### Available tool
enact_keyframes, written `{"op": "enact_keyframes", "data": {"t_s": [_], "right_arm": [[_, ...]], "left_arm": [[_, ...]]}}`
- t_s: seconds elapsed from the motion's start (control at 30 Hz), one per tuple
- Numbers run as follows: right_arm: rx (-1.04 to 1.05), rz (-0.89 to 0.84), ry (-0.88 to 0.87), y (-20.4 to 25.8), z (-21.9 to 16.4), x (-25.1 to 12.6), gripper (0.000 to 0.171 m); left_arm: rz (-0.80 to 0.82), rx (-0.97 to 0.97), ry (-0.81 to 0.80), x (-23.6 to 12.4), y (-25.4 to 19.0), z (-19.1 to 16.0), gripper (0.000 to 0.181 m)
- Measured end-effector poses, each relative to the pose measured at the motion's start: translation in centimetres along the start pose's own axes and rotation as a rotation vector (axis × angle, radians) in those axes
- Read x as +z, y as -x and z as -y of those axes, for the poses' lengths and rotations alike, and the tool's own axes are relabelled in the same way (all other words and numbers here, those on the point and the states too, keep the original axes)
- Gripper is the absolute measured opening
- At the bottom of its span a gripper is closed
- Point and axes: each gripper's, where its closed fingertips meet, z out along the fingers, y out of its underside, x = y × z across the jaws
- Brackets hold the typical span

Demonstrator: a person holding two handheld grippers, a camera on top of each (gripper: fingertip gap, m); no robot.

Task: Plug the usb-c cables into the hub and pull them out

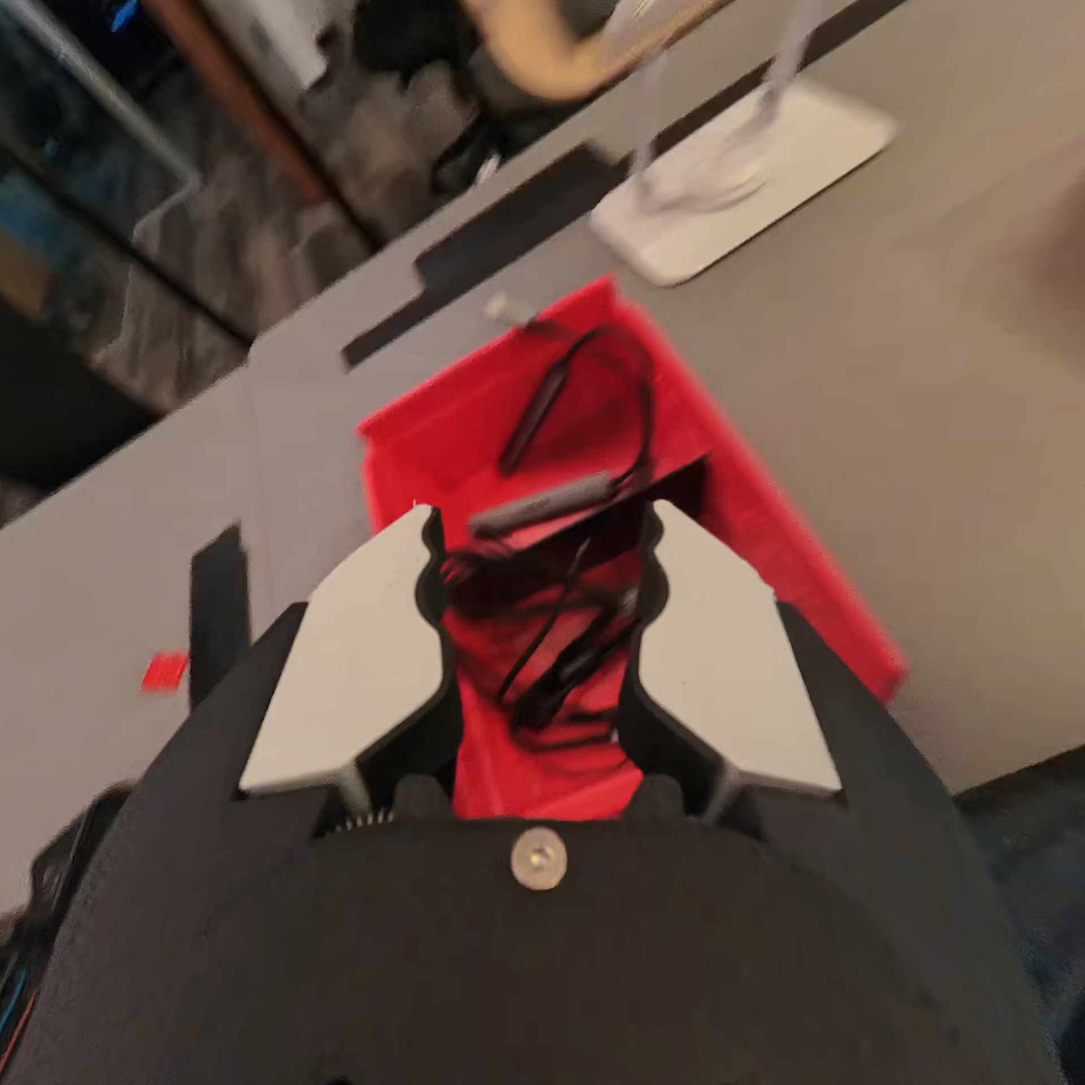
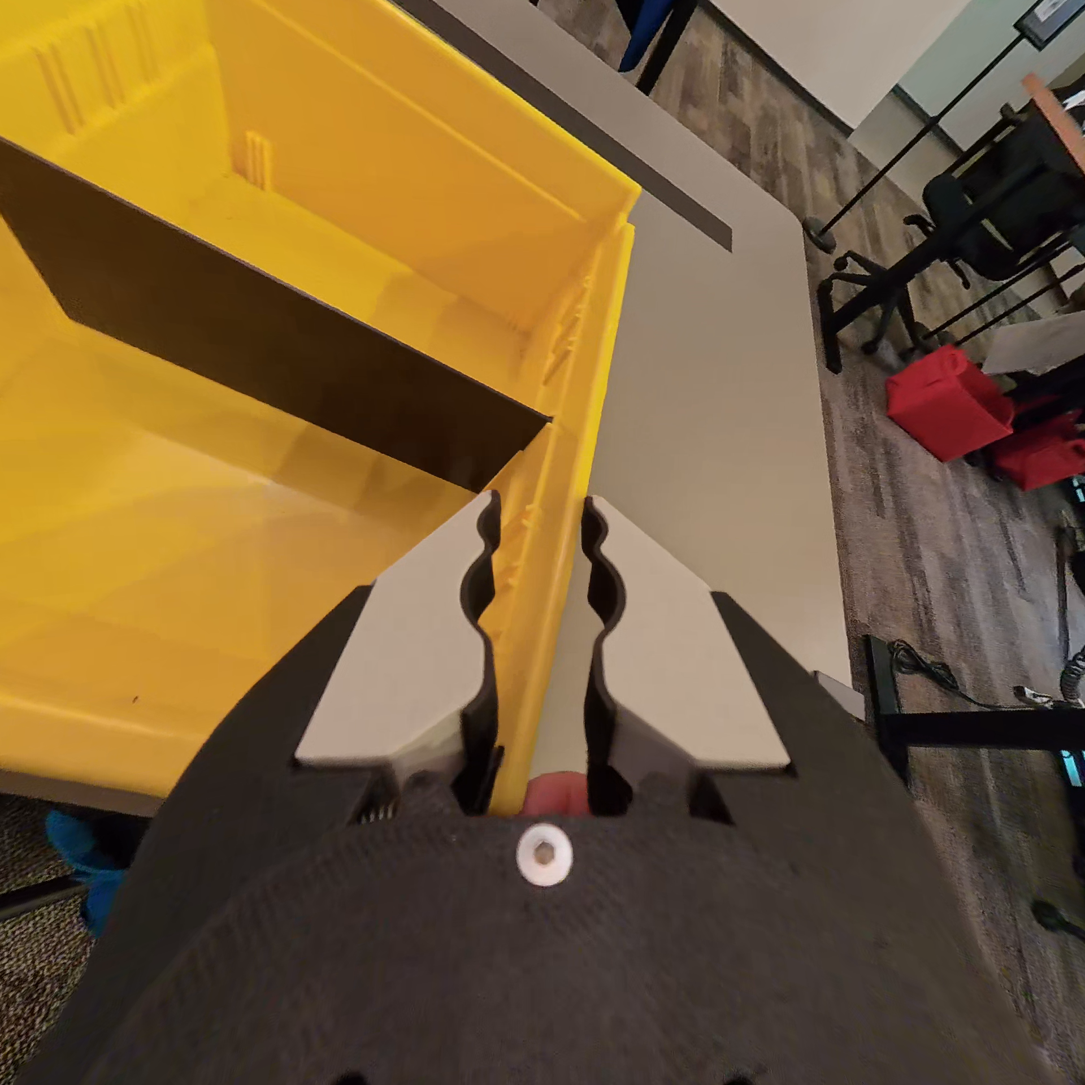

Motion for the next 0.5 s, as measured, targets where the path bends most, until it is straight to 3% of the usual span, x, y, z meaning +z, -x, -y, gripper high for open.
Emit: {"op": "enact_keyframes", "data": {"t_s": [0.1,0.23,0.37,0.43,0.5], "right_arm": [[0.005,-0.010,-0.002,-0.8,-0.3,0.1,0.021],[0.004,-0.029,0.005,-1.7,-0.7,0.1,0.018],[0.019,-0.049,0.004,-2.6,-1.1,0.1,0.015],[0.017,-0.068,0.010,-3.2,-1.5,0.1,0.014],[0.019,-0.093,0.017,-4.1,-1.9,0.1,0.014]], "left_arm": [[0.122,-0.054,0.128,0.2,5.0,-6.6,0.068],[0.104,-0.142,0.256,2.0,6.2,-13.1,0.064],[0.047,-0.073,0.303,3.9,4.9,-16.1,0.035],[0.108,-0.045,0.265,4.3,5.7,-16.0,0.022],[0.054,-0.145,0.262,4.3,5.6,-16.0,0.014]]}}
